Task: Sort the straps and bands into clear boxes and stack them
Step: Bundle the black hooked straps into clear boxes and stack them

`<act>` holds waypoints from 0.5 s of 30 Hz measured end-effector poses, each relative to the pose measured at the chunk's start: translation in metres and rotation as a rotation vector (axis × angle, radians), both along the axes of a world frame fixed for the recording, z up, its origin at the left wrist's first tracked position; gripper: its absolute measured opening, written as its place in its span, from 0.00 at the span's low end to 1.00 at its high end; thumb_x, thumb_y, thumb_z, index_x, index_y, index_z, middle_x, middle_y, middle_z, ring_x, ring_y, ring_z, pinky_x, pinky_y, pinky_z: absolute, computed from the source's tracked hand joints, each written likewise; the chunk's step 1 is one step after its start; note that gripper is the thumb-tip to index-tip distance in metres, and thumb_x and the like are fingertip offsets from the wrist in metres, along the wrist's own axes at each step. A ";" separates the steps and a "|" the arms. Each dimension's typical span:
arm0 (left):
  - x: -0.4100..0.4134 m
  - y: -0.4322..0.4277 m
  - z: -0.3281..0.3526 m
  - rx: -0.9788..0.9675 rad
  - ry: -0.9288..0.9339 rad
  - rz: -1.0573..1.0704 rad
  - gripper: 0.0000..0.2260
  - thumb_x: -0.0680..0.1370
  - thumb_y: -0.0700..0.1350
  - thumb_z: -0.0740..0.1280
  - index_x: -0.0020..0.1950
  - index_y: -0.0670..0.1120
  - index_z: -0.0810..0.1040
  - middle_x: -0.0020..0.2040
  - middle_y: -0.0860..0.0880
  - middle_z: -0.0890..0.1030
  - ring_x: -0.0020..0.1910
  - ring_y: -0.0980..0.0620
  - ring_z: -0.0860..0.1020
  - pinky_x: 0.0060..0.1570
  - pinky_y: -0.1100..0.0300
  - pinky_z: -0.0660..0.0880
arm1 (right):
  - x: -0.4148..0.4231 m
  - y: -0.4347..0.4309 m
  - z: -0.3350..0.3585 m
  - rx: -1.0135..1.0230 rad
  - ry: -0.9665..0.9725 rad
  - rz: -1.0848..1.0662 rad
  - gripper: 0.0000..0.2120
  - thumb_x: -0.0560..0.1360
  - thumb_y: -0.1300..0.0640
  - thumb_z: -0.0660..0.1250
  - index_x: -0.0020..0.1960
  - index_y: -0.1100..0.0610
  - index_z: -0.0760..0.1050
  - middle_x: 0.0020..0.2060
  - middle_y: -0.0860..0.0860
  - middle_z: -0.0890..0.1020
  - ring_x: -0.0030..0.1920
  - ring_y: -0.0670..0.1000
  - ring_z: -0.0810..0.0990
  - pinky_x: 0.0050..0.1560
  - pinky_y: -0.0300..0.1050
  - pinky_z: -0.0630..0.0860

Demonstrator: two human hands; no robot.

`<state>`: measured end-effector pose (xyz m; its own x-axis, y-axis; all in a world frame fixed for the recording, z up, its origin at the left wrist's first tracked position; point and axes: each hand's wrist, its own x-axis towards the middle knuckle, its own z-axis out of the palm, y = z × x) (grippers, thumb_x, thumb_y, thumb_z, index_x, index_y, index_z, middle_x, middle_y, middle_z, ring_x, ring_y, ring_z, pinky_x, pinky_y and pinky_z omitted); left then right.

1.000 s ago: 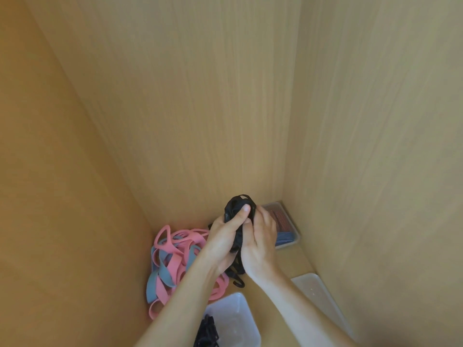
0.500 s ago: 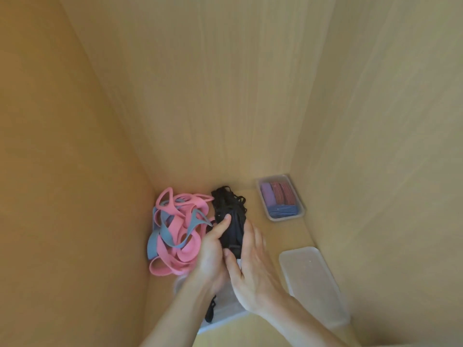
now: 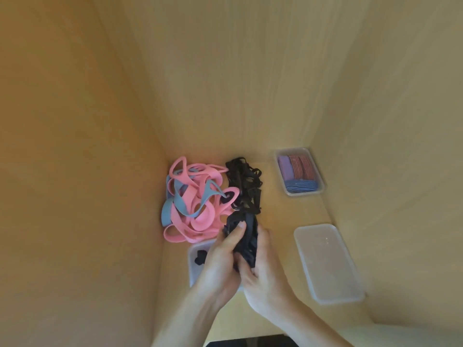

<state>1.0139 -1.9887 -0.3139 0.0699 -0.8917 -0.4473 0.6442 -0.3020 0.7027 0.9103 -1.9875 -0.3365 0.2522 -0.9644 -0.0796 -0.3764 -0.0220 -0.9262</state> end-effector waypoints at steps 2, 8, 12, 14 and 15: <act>0.004 0.004 0.002 -0.030 -0.026 -0.021 0.09 0.77 0.41 0.70 0.55 0.41 0.85 0.54 0.39 0.85 0.54 0.43 0.84 0.50 0.54 0.81 | 0.000 0.002 -0.005 0.004 -0.004 -0.009 0.31 0.77 0.56 0.62 0.75 0.39 0.56 0.65 0.46 0.70 0.66 0.46 0.75 0.62 0.45 0.77; 0.036 0.017 -0.008 -0.086 -0.293 -0.048 0.28 0.70 0.41 0.69 0.71 0.42 0.72 0.62 0.42 0.82 0.62 0.49 0.81 0.64 0.55 0.76 | -0.005 0.002 -0.017 -0.023 0.031 -0.011 0.35 0.77 0.56 0.64 0.66 0.21 0.52 0.60 0.35 0.65 0.62 0.45 0.74 0.57 0.48 0.80; 0.056 0.037 -0.026 -0.117 -0.941 -0.048 0.24 0.73 0.37 0.66 0.66 0.54 0.74 0.54 0.60 0.80 0.54 0.67 0.79 0.48 0.78 0.71 | -0.010 0.003 -0.020 -0.048 0.141 0.039 0.35 0.79 0.60 0.65 0.71 0.29 0.52 0.59 0.33 0.63 0.62 0.42 0.73 0.62 0.45 0.77; 0.063 0.046 -0.037 -0.209 -1.230 -0.079 0.23 0.74 0.38 0.65 0.65 0.59 0.73 0.63 0.61 0.76 0.67 0.60 0.72 0.58 0.78 0.65 | -0.008 0.003 -0.021 -0.075 0.208 0.071 0.33 0.79 0.61 0.65 0.75 0.41 0.53 0.58 0.37 0.63 0.62 0.41 0.72 0.64 0.44 0.74; 0.065 0.050 -0.042 -0.278 -1.312 -0.101 0.25 0.74 0.38 0.65 0.67 0.59 0.72 0.67 0.59 0.73 0.71 0.56 0.69 0.64 0.75 0.63 | -0.008 0.004 -0.020 -0.094 0.245 0.092 0.33 0.79 0.61 0.65 0.76 0.45 0.53 0.59 0.39 0.63 0.62 0.42 0.71 0.65 0.43 0.74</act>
<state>1.0784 -1.9390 -0.3562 0.2329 -0.9679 0.0942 -0.5630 -0.0552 0.8246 0.9021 -1.9834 -0.3565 0.3229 -0.9445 -0.0602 -0.5815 -0.1478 -0.8000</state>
